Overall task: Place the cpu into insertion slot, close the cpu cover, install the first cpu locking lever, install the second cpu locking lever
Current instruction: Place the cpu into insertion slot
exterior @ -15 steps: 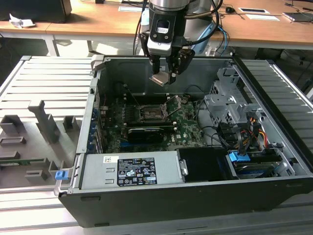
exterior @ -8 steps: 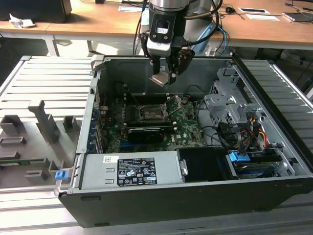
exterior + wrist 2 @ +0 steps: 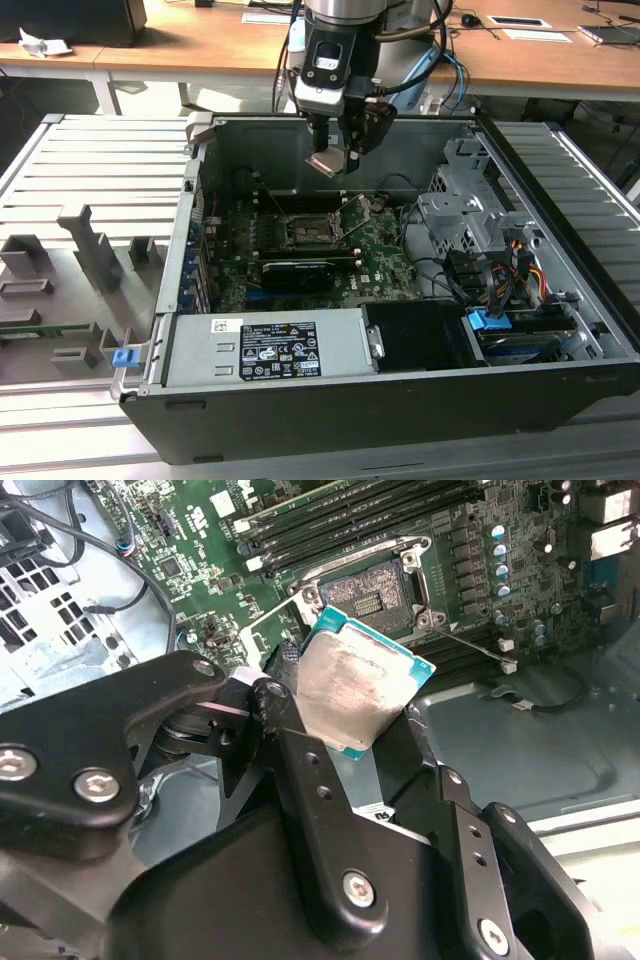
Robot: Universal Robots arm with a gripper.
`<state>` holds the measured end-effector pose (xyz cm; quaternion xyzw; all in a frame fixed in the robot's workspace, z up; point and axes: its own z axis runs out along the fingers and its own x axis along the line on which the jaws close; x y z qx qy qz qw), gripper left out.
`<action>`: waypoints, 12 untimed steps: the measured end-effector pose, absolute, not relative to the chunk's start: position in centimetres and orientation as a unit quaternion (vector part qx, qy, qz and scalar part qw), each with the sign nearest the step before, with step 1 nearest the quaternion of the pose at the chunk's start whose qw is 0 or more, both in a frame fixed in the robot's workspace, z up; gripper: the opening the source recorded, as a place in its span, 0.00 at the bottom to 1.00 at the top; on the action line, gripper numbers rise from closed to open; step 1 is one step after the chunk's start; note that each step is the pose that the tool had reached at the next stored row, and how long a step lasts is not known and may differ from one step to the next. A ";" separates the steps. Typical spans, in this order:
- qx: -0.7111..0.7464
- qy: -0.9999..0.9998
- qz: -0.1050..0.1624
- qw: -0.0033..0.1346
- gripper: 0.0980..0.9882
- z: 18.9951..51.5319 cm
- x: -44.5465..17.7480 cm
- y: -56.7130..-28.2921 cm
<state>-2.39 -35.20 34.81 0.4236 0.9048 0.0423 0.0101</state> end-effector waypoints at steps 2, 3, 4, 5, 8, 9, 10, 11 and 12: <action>0.426 0.904 0.042 0.010 0.50 34.8 -2.4 -35.2; 0.428 0.903 0.042 0.010 0.50 34.8 -2.4 -35.2; 0.432 0.901 0.042 0.011 0.50 34.8 -2.4 -35.2; 0.436 0.899 0.042 0.011 0.50 34.7 -2.4 -35.2; 0.446 0.894 0.042 0.011 0.50 34.7 -2.4 -35.2; 0.449 0.892 0.042 0.011 0.50 34.7 -2.4 -35.2; 0.451 0.891 0.042 0.011 0.50 34.7 -2.4 -35.2; 0.453 0.890 0.042 0.012 0.50 34.7 -2.4 -35.2; 0.456 0.889 0.042 0.012 0.50 34.7 -2.4 -35.2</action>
